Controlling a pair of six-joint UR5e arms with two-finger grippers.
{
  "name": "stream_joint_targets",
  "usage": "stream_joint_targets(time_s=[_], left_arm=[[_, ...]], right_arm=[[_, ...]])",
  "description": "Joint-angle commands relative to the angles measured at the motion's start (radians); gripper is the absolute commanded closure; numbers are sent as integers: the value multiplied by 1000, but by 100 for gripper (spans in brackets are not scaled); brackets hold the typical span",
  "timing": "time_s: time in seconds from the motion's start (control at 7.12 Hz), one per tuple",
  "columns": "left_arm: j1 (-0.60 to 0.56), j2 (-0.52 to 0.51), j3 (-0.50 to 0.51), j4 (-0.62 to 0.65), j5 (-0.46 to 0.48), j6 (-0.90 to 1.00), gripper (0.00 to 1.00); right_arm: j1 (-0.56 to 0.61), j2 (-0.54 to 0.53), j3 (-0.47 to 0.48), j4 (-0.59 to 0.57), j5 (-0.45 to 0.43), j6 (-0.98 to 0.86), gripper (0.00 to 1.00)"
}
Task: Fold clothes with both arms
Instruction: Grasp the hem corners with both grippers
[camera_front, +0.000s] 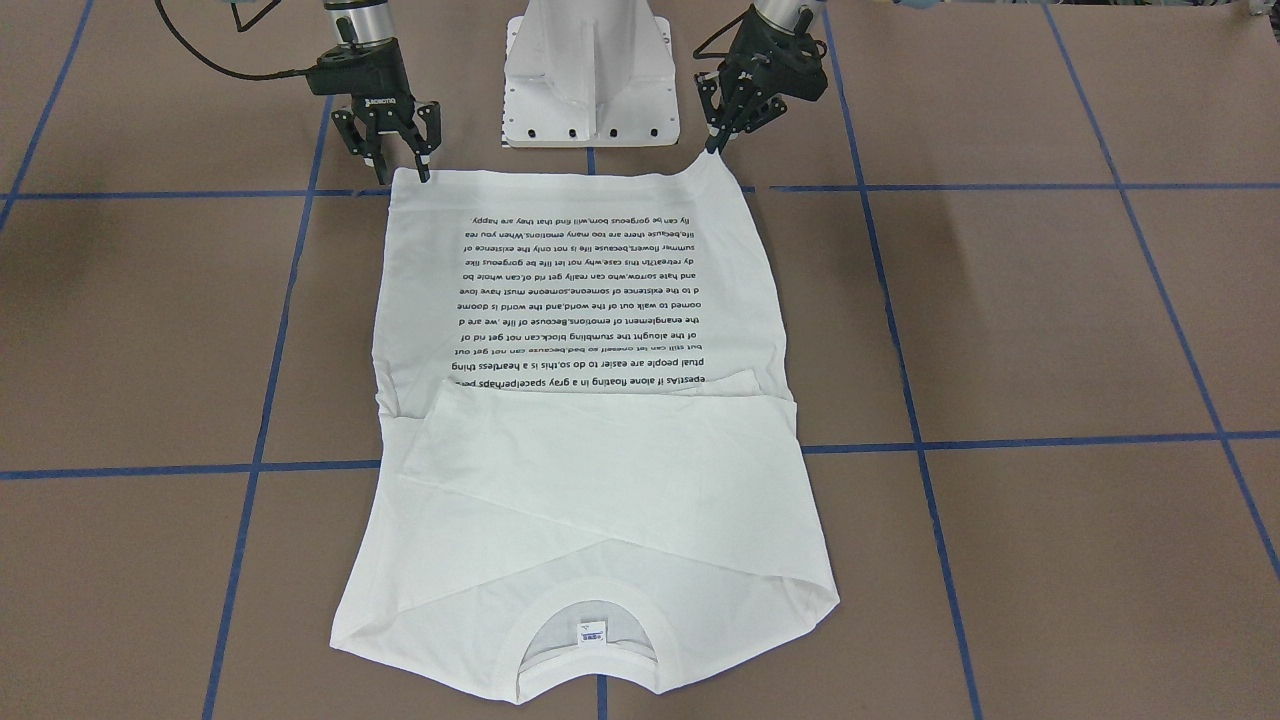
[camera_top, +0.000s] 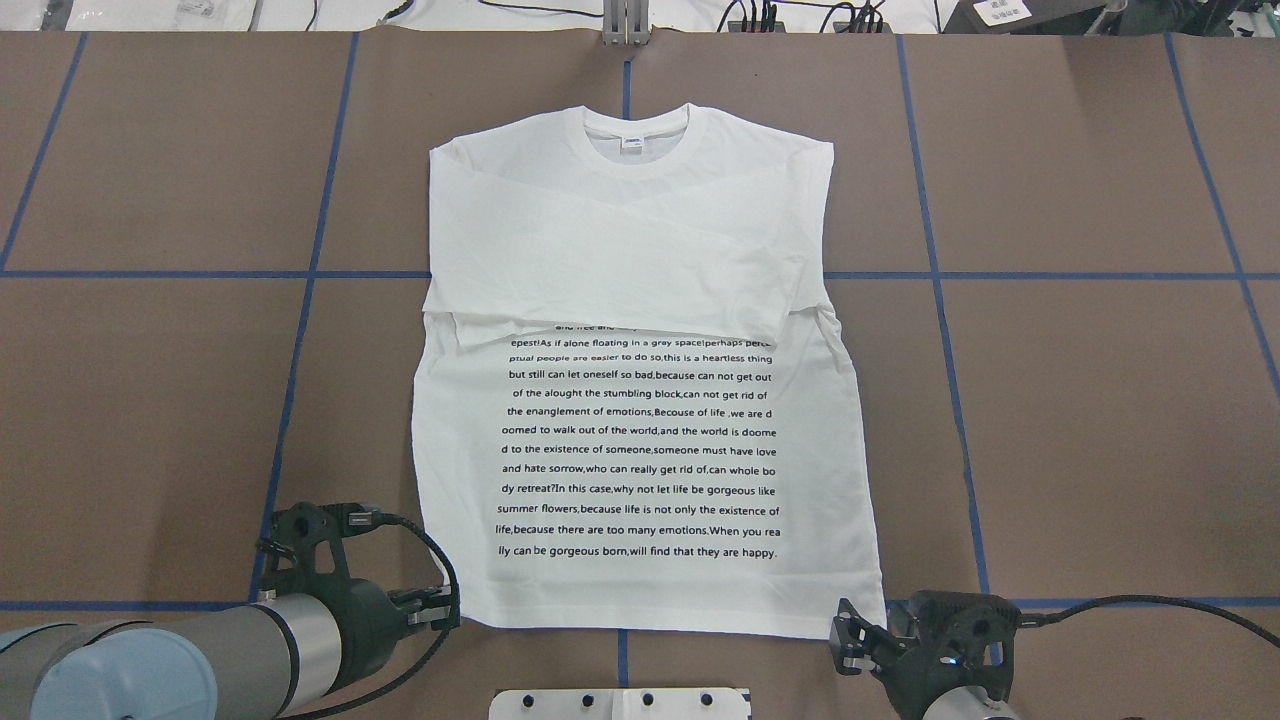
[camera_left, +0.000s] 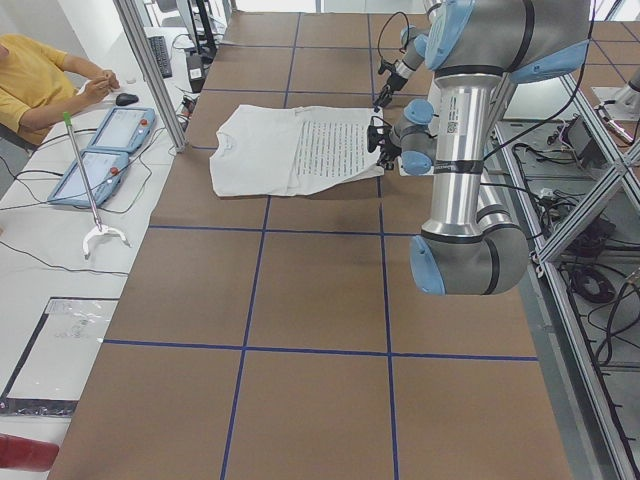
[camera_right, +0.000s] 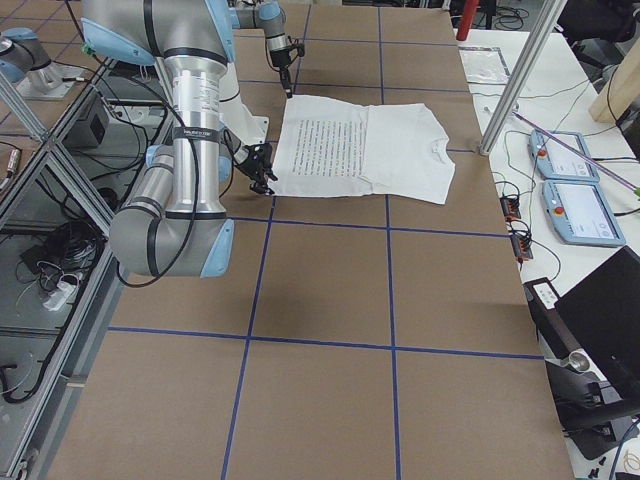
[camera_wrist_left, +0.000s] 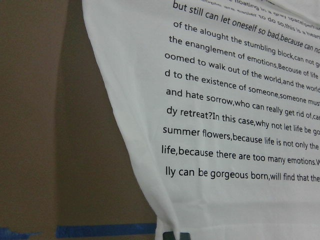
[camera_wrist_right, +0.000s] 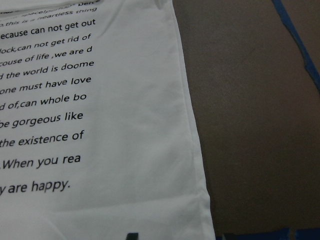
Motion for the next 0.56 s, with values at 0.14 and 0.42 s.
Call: stream_joint_targets(time_s=[0.14,0.42], left_arm=[[0,0,-2,-1,0,-1,100],[0,0,-3,-1,0,-2,100]], right_arm=[[-23,-1,0,-9,-13,-2,45],[-32,-7,-1,-14,-15,-2,47]])
